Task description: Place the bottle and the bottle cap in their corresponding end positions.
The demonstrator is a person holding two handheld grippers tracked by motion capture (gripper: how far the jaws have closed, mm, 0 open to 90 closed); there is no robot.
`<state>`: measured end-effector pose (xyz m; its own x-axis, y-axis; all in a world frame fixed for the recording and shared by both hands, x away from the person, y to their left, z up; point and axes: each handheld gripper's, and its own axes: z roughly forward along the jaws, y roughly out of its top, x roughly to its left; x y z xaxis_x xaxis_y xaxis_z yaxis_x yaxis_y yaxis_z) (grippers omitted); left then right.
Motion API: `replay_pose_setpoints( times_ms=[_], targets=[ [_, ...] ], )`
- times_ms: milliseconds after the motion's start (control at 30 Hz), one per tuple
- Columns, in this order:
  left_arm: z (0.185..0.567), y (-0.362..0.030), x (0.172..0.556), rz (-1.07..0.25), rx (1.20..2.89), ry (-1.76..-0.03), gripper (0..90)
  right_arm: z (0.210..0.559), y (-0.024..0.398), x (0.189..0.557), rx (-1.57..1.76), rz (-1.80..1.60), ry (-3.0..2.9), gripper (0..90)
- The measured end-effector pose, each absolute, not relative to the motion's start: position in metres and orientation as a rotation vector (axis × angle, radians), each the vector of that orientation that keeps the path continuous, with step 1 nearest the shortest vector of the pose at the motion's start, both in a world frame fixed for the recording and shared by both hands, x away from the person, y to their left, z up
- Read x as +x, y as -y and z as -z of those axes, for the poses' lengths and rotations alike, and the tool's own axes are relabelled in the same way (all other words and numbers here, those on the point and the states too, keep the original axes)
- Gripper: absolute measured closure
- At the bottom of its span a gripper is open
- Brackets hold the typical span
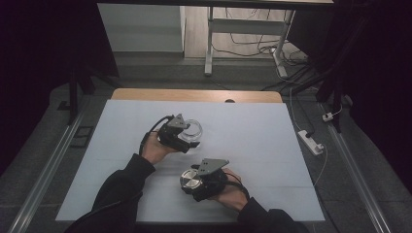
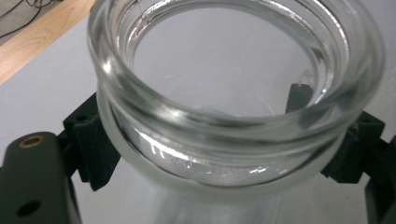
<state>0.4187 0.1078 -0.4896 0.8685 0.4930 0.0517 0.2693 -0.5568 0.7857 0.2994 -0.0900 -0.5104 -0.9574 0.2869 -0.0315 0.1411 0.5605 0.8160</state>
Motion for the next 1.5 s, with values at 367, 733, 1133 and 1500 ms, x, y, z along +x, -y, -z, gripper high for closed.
replay_pose_setpoints(
  times_ms=[367, 733, 1133, 1500],
  targets=[
    [0.503, -0.101, 0.428, -0.334, 2.194, -0.575, 15.2, 0.528, 0.088, 0.31, 0.393, -1.298, -2.662, 19.3],
    [0.513, -0.097, 0.431, -0.307, 2.215, -0.582, 15.1, 0.538, 0.085, 0.314, 0.401, -1.234, -2.694, 19.2],
    [0.521, -0.103, 0.435, -0.243, 2.165, -0.606, 14.6, 0.539, 0.086, 0.313, 0.417, -1.178, -2.697, 18.3],
    [0.515, -0.116, 0.431, -0.194, 2.149, -0.67, 5.3, 0.523, 0.098, 0.313, 0.492, -1.286, -2.654, 10.2]
  ],
)
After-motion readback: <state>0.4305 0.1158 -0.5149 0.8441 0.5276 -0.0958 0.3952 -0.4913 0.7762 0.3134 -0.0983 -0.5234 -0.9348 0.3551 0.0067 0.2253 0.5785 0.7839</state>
